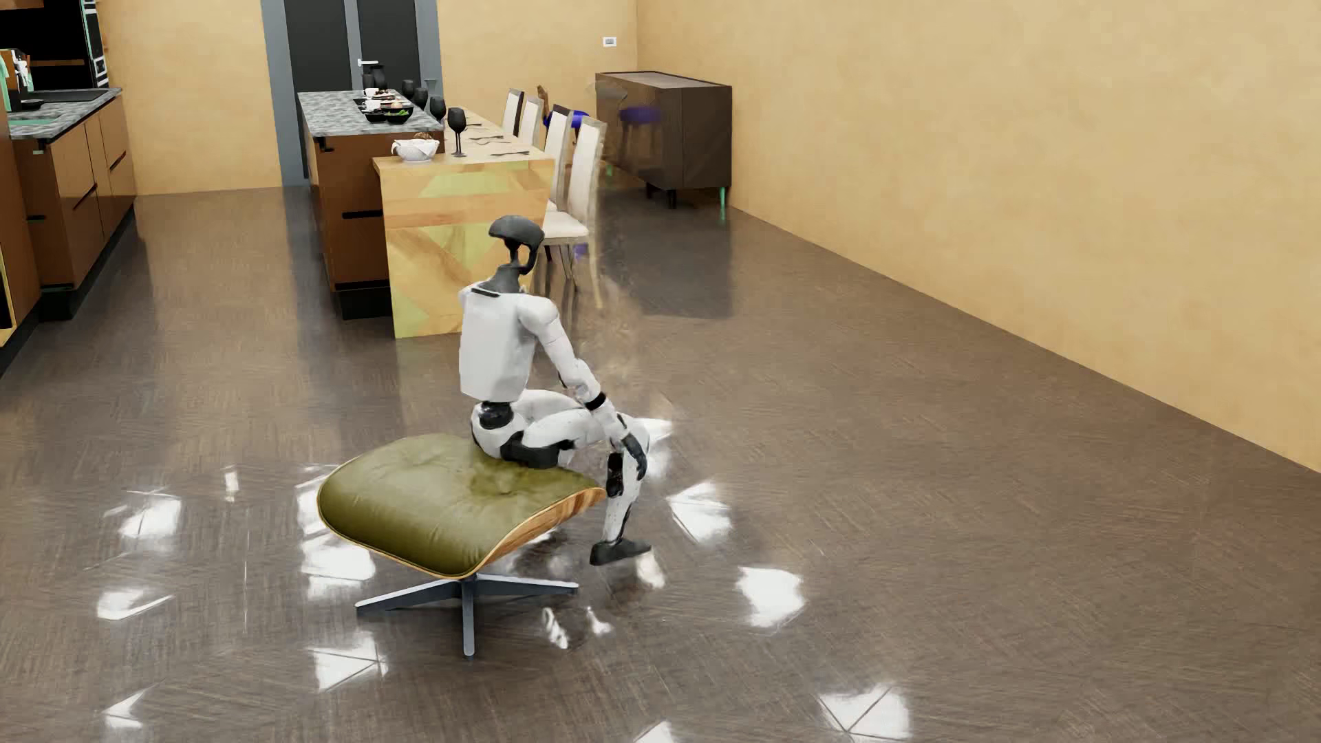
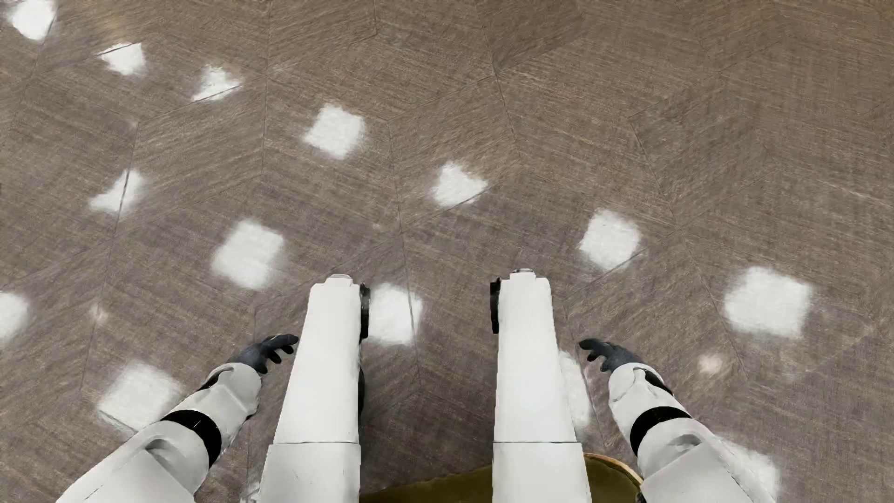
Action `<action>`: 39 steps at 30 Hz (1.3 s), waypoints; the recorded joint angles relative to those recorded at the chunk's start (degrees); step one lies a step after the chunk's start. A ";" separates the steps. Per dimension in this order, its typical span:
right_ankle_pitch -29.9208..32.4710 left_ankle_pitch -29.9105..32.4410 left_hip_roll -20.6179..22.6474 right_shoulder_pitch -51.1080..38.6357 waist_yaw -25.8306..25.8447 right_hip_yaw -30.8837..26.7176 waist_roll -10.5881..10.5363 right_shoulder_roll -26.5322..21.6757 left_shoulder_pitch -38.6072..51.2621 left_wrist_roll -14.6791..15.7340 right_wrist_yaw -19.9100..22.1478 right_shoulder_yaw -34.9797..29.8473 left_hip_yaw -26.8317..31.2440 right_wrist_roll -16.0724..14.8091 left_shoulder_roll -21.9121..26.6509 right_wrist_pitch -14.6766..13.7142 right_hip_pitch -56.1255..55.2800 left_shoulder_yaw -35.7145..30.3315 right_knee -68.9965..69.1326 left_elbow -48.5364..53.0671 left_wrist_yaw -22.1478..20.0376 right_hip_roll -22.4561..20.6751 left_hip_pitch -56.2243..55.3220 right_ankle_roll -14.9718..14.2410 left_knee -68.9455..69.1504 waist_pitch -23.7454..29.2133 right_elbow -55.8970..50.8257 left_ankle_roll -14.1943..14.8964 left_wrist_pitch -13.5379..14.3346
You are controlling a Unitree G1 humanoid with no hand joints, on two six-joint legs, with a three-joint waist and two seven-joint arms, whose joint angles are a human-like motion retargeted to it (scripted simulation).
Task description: Rise from the dark yellow chair
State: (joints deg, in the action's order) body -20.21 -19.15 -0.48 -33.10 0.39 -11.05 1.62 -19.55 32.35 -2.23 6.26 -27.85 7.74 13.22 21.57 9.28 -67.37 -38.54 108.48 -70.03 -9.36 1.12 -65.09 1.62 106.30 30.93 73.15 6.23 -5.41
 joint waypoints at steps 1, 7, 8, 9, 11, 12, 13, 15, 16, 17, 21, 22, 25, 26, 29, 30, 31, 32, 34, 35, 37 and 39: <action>0.01 0.00 0.00 -0.05 0.01 0.03 0.03 -0.14 0.08 0.12 0.08 -0.07 -0.03 0.13 0.10 0.03 0.03 0.03 -0.02 -0.18 -0.07 -0.03 0.05 0.02 -0.04 0.09 0.03 0.05 -0.03; 0.02 -0.03 0.01 -0.71 -0.01 0.03 0.19 -0.16 1.01 0.12 0.96 -0.51 0.05 0.13 0.32 -0.37 -0.45 -0.04 -0.10 -0.38 -0.88 -0.21 -0.41 0.14 -0.11 0.43 -0.23 0.05 0.18; -0.02 -0.06 0.03 -0.94 -0.02 -0.02 0.14 -0.13 1.20 0.28 0.69 -0.47 0.10 0.17 0.25 -0.29 -0.74 0.13 -0.10 -0.25 -0.53 -0.28 -0.72 0.13 -0.08 0.54 -0.33 0.14 0.14; -0.02 -0.07 0.08 -1.23 -0.05 -0.08 0.14 -0.10 1.56 0.31 0.96 -0.36 0.14 0.09 0.22 -0.37 -1.08 0.07 -0.09 -0.36 -0.90 -0.37 -1.06 0.13 -0.05 0.78 -0.41 0.28 0.16; -0.03 -0.14 0.17 -1.96 -0.12 -0.16 0.23 -0.08 2.47 0.61 1.10 -0.29 0.22 -0.13 0.20 -0.54 -1.78 -0.20 -0.04 -0.65 -0.70 -0.49 -1.74 0.13 -0.06 1.55 -0.23 0.53 0.12; -0.10 -0.20 0.13 -2.36 -0.18 -0.20 0.23 -0.19 3.06 0.69 1.42 -0.23 0.27 -0.28 0.20 -0.69 -2.21 -0.19 -0.02 -0.79 -1.10 -0.57 -2.18 0.12 -0.04 2.03 -0.23 0.78 0.21; -0.19 -0.24 0.07 -2.90 -0.23 -0.26 0.29 -0.28 3.71 0.66 1.64 -0.09 0.32 -0.38 0.23 -0.89 -2.76 -0.11 0.03 -0.81 -1.25 -0.54 -2.73 0.04 -0.04 2.58 -0.12 1.07 0.34; -0.34 -0.59 -0.12 -4.15 -0.30 -0.40 0.36 -0.54 4.62 -0.08 2.09 0.12 0.56 -0.67 0.72 -1.35 -4.29 -0.14 0.10 0.19 -1.63 -0.57 -4.25 -0.30 0.06 3.73 -0.13 1.72 0.71; -0.44 -0.83 -0.21 -4.97 -0.31 -0.47 0.43 -0.66 5.46 -0.03 2.08 0.24 0.71 -0.73 0.89 -1.39 -5.17 -0.07 0.10 0.29 -1.69 -0.63 -5.13 -0.41 0.12 4.41 -0.09 2.13 0.78; -0.51 -1.12 -0.25 -5.92 -0.31 -0.63 0.47 -0.85 6.58 0.01 2.22 0.23 0.85 -0.83 1.03 -1.60 -6.29 -0.01 0.08 0.10 -1.55 -0.69 -6.20 -0.60 0.12 5.04 -0.05 2.54 0.85; -2.30 -4.09 -0.37 -9.13 -0.33 -1.01 0.62 -1.58 9.90 0.35 3.02 -1.23 1.27 -1.32 1.48 -2.29 -10.40 -0.03 -0.95 0.55 -2.24 -0.85 -10.04 -0.88 -0.90 6.76 -0.05 3.80 1.92; -2.85 -5.13 -0.27 -9.27 -0.37 -1.02 0.80 -1.82 10.07 0.42 3.26 -2.15 1.21 -1.64 1.65 -2.54 -10.80 -0.27 -1.75 0.73 -2.46 -0.90 -10.31 -0.85 -1.69 6.84 -0.25 3.80 2.32; -3.40 -6.93 -0.50 -8.12 -0.56 -0.62 1.29 -2.62 9.32 0.63 4.21 -5.43 0.62 -2.24 1.66 -3.20 -9.07 0.19 -7.00 0.01 -2.75 -0.84 -8.00 -1.02 -7.21 5.75 -0.56 3.85 2.79; -3.27 -6.93 -0.69 -7.06 -0.47 -0.21 1.27 -2.54 8.14 0.75 4.65 -5.59 0.22 -2.02 1.66 -3.21 -7.13 0.54 -9.69 0.00 -3.11 -0.69 -5.95 -0.88 -10.07 5.01 -0.80 3.76 2.80; -3.07 -6.31 -0.44 -1.28 -0.43 1.46 0.78 -2.43 3.48 0.12 4.96 -3.84 -1.40 -1.87 1.74 -3.78 1.46 1.59 -19.76 0.16 -3.07 -0.25 2.00 0.03 -20.15 1.58 -2.26 2.62 2.83; -2.76 -5.82 -0.42 1.10 -0.48 2.22 0.73 -2.36 1.80 -0.13 4.86 -3.17 -2.05 -1.35 1.82 -3.74 4.93 2.24 -23.84 0.18 -3.00 -0.08 5.25 0.27 -24.27 0.19 -2.20 2.26 2.82; -2.51 -5.34 -0.33 3.59 -0.50 3.09 0.86 -2.25 -0.02 -0.25 4.57 -2.47 -2.68 -0.85 1.98 -3.53 8.66 2.99 -28.19 0.16 -2.93 0.17 8.93 0.36 -28.90 -1.34 -1.88 2.23 2.80; -2.46 -4.59 -0.32 6.21 -0.49 3.98 0.94 -2.17 -2.10 -0.55 3.73 -1.72 -3.22 0.01 2.28 -3.18 12.85 3.98 -32.94 0.24 -2.60 0.26 13.04 0.61 -34.01 -2.95 -1.60 2.33 2.66; -2.29 -2.18 -0.64 12.04 -0.52 5.18 0.69 -2.16 -7.31 -1.76 2.32 -0.47 -4.01 1.13 3.42 -3.02 22.11 5.68 -43.87 1.00 -1.68 -0.47 21.59 0.89 -44.97 -6.91 -1.56 3.09 2.48; -1.79 -0.30 -0.77 15.03 -0.30 5.55 0.42 -2.29 -10.12 -2.60 1.93 -0.36 -4.46 1.62 4.08 -3.34 27.02 6.48 -49.58 1.17 -1.28 -1.00 26.08 0.90 -50.61 -8.89 -1.80 3.85 2.57; 2.36 6.83 -1.25 20.42 -0.04 6.46 -0.24 -2.90 -14.97 -3.68 0.55 0.93 -5.15 2.50 5.31 -3.82 37.01 7.59 -61.04 1.31 -0.06 -1.54 33.98 0.98 -60.30 -12.25 -2.48 5.60 2.56; 7.38 11.28 -2.49 24.39 -0.59 8.49 -0.36 -3.39 -17.72 -4.76 -0.04 4.04 -5.73 1.99 6.13 -4.11 45.68 8.51 -71.77 0.94 1.90 -0.62 36.89 0.21 -61.83 -15.25 -2.22 10.17 2.41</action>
State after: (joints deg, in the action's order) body -12.83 -7.88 -2.97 -8.72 -0.20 -2.56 1.26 -22.95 14.63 -7.00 6.23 -23.81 2.01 15.22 27.71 5.16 -21.68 -30.03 36.72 -69.09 -7.46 0.50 -28.20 1.84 44.47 15.68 70.93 16.39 -3.00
